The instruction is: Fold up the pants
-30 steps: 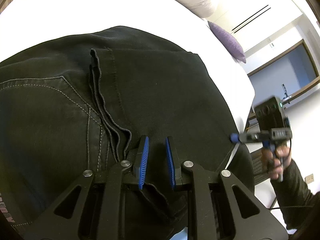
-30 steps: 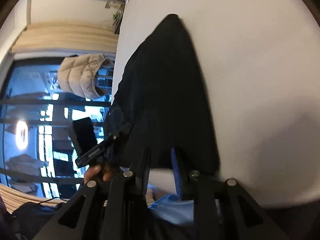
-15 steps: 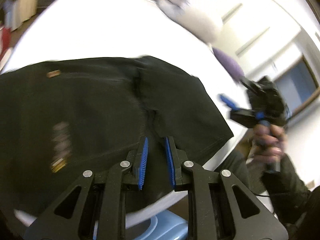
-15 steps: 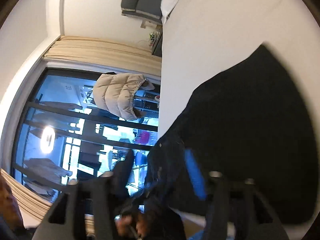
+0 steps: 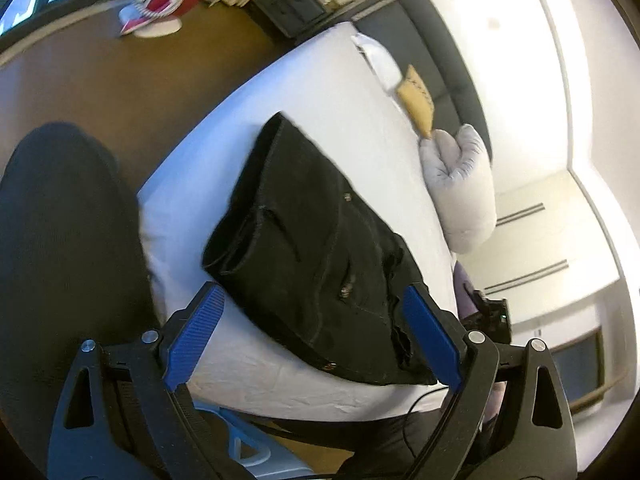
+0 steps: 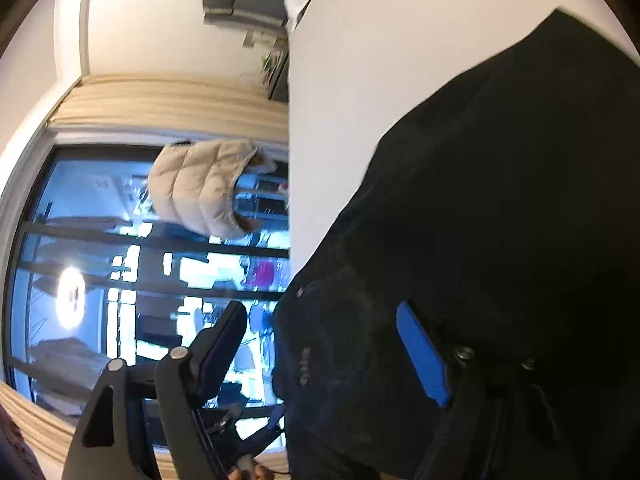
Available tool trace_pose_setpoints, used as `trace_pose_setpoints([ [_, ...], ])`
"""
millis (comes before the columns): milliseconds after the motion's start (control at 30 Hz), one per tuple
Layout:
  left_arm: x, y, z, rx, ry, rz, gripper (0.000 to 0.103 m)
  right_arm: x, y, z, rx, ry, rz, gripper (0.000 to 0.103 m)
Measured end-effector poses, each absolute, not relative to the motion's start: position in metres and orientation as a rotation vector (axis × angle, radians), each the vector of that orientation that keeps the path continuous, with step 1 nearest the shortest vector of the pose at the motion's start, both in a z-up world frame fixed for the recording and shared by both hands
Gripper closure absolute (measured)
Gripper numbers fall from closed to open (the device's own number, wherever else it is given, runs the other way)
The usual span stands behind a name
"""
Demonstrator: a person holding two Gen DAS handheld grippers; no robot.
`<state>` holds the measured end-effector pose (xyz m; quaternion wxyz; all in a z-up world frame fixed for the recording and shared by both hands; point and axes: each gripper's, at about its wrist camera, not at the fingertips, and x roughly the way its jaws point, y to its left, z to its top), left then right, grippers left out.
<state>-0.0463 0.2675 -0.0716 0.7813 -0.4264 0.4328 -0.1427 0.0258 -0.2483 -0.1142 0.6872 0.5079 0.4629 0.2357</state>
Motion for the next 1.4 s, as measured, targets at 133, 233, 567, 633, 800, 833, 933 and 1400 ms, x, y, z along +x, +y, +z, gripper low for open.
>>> trace_pose_setpoints([
  [133,-0.043,0.27,-0.089,-1.0,0.961,-0.308,0.012,0.033,-0.235,-0.147,1.072,1.185,0.448,0.029],
  [233,-0.034,0.273,-0.097,-1.043,0.961,-0.319,0.012,0.032,-0.242,-0.145,1.092,1.157,0.446,0.027],
  [567,-0.022,0.283,-0.139,-1.281,0.901,-0.324,0.012,0.035,-0.233,-0.138,1.18,1.12,0.526,0.02],
  [633,-0.021,0.282,-0.14,-1.297,0.898,-0.325,0.012,0.029,-0.236,-0.138,1.18,1.123,0.532,0.02],
  [800,-0.018,0.285,-0.145,-1.345,0.888,-0.335,0.023,0.037,-0.229,-0.126,1.167,1.116,0.567,0.02],
  [833,-0.018,0.286,-0.146,-1.346,0.89,-0.332,0.039,0.039,-0.227,-0.124,1.164,1.115,0.571,0.02],
  [933,-0.025,0.291,-0.151,-1.334,0.905,-0.324,0.066,0.046,-0.222,-0.117,1.129,1.128,0.582,0.02],
  [1400,-0.019,0.274,-0.099,-1.124,0.867,-0.363,0.087,0.076,-0.201,-0.158,1.081,1.285,0.518,0.024],
])
